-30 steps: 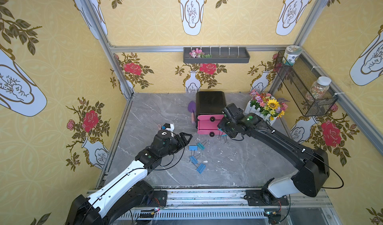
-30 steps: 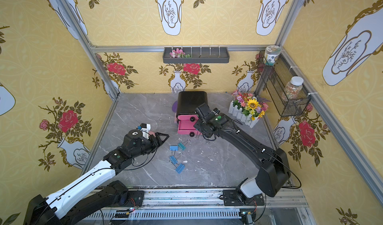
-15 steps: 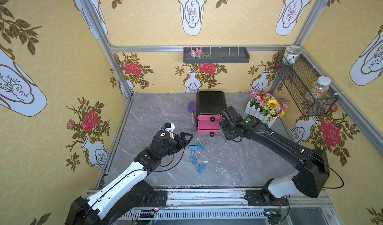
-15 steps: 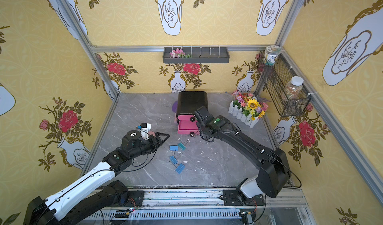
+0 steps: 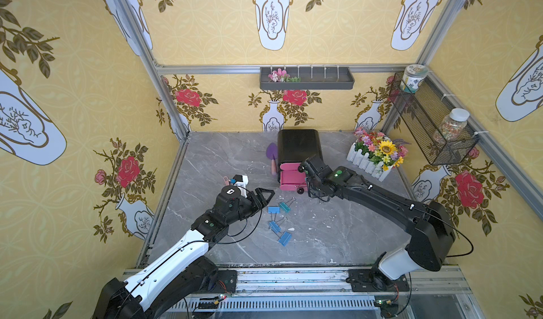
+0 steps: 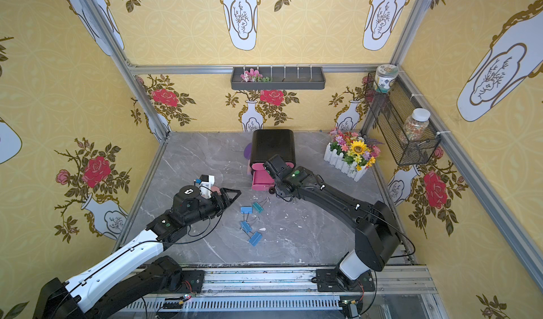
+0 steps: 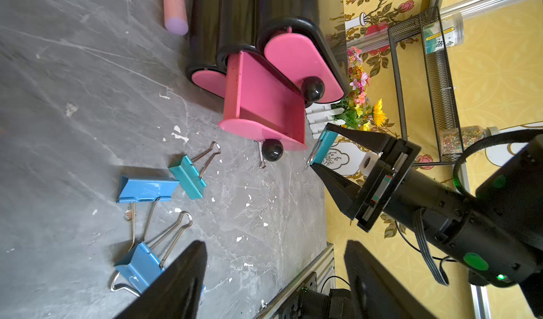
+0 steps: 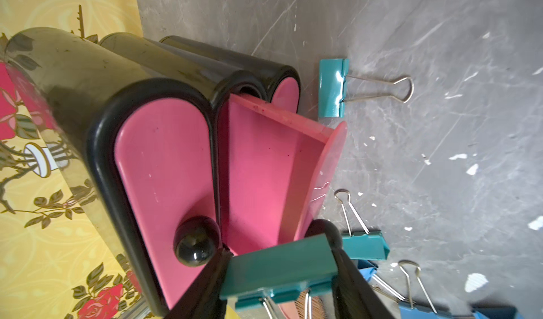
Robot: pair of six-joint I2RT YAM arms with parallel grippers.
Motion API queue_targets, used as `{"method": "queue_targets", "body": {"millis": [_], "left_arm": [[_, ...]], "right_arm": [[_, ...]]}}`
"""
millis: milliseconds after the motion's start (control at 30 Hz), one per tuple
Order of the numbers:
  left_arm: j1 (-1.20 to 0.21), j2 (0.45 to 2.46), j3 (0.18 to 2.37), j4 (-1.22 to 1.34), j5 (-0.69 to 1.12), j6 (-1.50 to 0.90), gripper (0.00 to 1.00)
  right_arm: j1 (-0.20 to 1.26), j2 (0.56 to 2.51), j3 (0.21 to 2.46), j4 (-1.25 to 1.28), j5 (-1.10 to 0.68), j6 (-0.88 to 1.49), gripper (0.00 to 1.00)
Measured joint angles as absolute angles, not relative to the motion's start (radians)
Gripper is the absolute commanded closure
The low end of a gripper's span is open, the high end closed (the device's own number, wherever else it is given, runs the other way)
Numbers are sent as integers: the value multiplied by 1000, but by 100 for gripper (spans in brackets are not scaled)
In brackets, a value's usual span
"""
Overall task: Put the binder clips in the drawer according to color
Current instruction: Place the binder clip in the drawer.
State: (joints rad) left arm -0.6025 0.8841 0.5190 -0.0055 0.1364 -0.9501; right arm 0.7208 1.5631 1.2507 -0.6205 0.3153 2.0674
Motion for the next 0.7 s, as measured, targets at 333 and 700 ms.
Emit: {"method": "queue_targets", "body": {"millis": [333, 700], "left_arm": [[-603, 883, 512, 0, 153, -953, 20], [-603, 886, 510, 8, 156, -961, 20]], "right_arm": [[735, 1592, 1262, -574, 345, 2081, 51], [735, 1595, 1254, -540, 360, 2081, 29]]}}
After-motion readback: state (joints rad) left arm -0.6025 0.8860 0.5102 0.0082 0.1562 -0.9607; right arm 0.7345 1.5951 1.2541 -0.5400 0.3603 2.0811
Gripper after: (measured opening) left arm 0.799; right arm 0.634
